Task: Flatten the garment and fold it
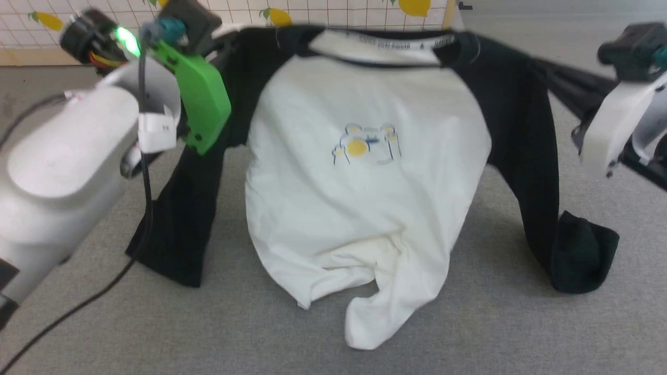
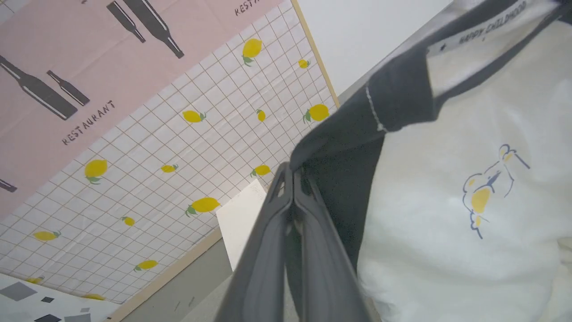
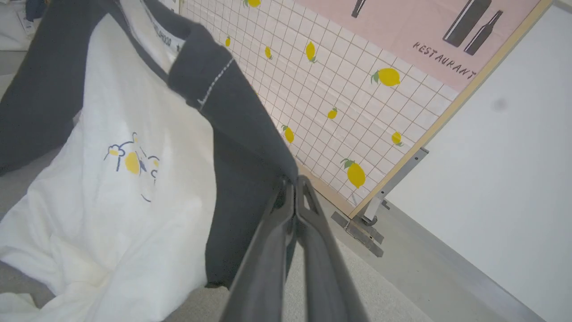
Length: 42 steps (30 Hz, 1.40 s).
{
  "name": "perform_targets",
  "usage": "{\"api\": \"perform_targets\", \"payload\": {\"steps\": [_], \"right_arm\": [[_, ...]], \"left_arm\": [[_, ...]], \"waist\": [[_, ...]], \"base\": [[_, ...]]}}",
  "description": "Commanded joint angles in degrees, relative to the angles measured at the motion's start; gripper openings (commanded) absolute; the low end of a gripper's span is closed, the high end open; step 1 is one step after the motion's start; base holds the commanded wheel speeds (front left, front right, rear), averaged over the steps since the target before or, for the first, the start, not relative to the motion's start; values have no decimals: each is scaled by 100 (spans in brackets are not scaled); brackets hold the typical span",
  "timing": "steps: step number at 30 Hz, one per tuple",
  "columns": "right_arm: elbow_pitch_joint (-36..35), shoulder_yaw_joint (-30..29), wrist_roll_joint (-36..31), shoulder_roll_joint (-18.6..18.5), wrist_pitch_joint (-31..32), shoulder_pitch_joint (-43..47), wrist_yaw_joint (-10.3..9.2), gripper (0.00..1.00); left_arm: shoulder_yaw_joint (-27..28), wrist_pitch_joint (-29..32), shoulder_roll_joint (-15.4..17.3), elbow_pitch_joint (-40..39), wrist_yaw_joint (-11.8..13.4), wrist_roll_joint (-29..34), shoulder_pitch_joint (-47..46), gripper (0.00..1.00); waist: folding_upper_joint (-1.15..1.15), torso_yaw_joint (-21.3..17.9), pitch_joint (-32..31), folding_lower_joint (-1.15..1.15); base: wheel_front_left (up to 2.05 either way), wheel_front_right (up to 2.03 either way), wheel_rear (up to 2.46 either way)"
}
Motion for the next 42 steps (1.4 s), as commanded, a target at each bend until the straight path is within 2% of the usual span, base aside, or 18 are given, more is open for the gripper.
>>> {"api": "perform_targets", "payload": {"steps": [1,10,21,27,32,37,39,42], "right_arm": [[66,-162,-90,55,-87,-157,-10,0],[358,-1088,-744,493,21,-998,-10,0],[885,-2017,-1938,816,339,-2658,-10,0],[1220,-2511,-2652,973,150,-3796,-10,0],[1600,-2589,-3170,1197,29,-4588,-10,0],[1922,-2478,-3373,1334,-109,-5026,-10,0],[2039,-2390,-3363,1387,-149,-5054,-10,0],[2337,-2157,-3156,1589,-377,-4564,-10,0]], "left_arm": [[63,-46,13,-9,72,101,-221,0],[474,-435,-179,232,414,517,-1292,0],[929,-906,-455,870,638,1074,-3050,0],[1171,-1197,-574,1261,743,1330,-4056,0],[1333,-1414,-701,1641,823,1438,-4707,0],[1420,-1513,-722,1824,842,1454,-5040,0],[1469,-1591,-708,1853,881,1411,-5016,0],[1430,-1745,-752,1810,980,1233,-4345,0]], "waist": [[0,-27,-6,0],[0,-110,483,0],[0,-76,1870,0],[0,-46,2558,0],[0,-25,2923,0],[0,-9,3165,0],[0,4,3242,0],[0,57,3309,0]], "base": [[0,0,0],[0,0,0],[0,0,0],[0,0,0],[0,0,0],[0,0,0],[0,0,0],[0,0,0]]}}
